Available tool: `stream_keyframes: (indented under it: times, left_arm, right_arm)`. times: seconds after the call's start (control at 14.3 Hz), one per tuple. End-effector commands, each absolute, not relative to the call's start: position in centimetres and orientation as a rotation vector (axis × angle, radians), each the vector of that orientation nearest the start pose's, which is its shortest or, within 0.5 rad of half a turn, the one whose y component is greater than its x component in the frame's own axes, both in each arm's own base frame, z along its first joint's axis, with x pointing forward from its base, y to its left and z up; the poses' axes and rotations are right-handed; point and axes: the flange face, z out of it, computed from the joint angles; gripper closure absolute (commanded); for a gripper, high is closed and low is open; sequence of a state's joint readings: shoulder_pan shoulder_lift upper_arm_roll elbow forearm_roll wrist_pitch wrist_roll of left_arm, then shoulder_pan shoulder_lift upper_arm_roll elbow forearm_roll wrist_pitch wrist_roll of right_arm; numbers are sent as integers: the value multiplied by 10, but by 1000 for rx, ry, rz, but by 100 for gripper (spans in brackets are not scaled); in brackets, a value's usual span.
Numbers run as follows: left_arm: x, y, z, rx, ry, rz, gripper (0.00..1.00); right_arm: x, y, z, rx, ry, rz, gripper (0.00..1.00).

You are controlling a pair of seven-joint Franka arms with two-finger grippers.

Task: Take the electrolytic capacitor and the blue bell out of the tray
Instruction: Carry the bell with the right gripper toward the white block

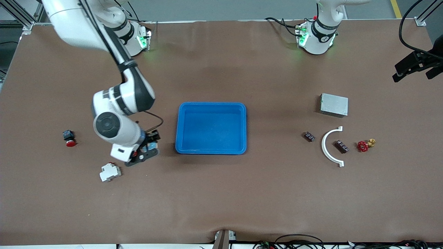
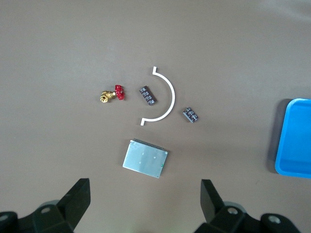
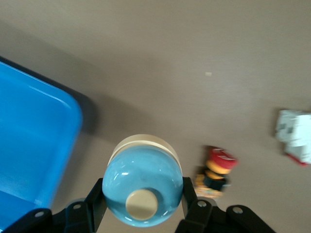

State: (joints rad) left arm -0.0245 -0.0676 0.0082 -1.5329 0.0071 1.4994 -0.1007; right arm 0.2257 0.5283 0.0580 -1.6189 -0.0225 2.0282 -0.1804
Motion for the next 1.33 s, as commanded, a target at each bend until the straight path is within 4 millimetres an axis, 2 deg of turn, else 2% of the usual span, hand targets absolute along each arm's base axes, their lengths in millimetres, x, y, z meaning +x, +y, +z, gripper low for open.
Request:
stream_keyframes:
  times: [0.0,0.07,0.14,0.28,0.35,0.56,0.7,0.98,1.26]
  left_arm:
    - [514,6,680,-3165,-144,-57,0]
    - [508,17,690,-3163,-173,-86,0]
    - [507,19,692,-3162,-180,-96,0]
    - [505,21,710,-3160,-177,-159,0]
    - [505,21,712,-3160,-177,-162,0]
    - [511,17,703,-3162,-165,-135,0]
    - [512,12,706,-3162,-165,-152,0]
    - [515,7,701,-3198,-146,-143,0]
    - [514,4,704,-3187,-137,-150,0]
  right_arm:
    - [661,117,313,-2976,-914,176,82]
    - [666,92,315,-2948,-988,164,82]
    - [670,69,315,-2924,-1049,153,82]
    - [676,21,319,-2894,-1137,136,82]
    - [679,1,319,-2874,-1183,130,82]
    - [680,-50,297,-2796,-1340,158,82]
    - [685,-83,281,-2764,-1465,167,82]
    - [689,-117,257,-2762,-1649,185,82]
    - [690,-120,225,-2744,-1679,163,81]
